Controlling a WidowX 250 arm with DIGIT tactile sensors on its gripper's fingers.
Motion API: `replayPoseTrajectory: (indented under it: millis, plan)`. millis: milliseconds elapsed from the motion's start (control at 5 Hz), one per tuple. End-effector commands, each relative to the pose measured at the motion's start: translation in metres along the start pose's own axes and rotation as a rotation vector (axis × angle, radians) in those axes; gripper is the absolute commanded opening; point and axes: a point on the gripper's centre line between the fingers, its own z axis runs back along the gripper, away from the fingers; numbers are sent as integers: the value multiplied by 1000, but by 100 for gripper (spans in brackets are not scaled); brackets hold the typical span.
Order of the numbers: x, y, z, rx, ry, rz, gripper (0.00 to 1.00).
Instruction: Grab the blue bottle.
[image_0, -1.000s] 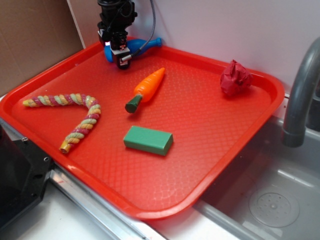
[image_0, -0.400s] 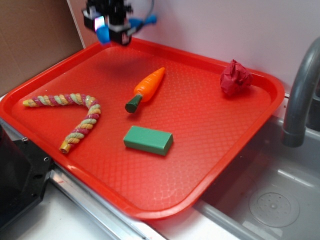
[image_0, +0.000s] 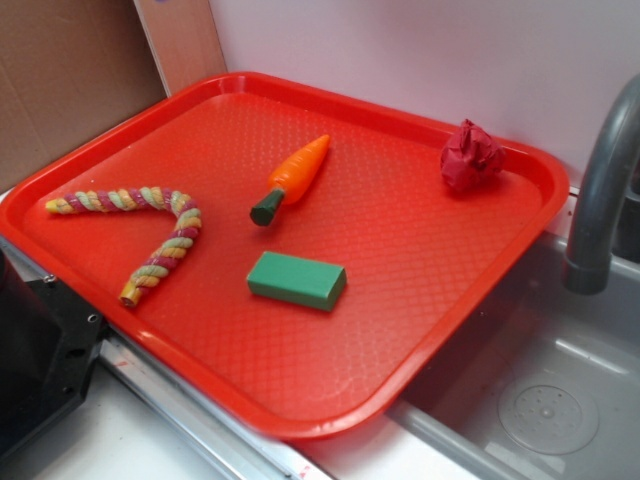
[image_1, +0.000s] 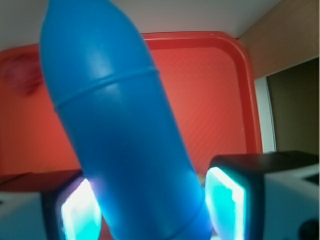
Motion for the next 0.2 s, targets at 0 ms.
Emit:
replayPoseTrajectory:
  millis: [0]
  plan:
    - [-14, -20, 94, 35, -60, -49, 0]
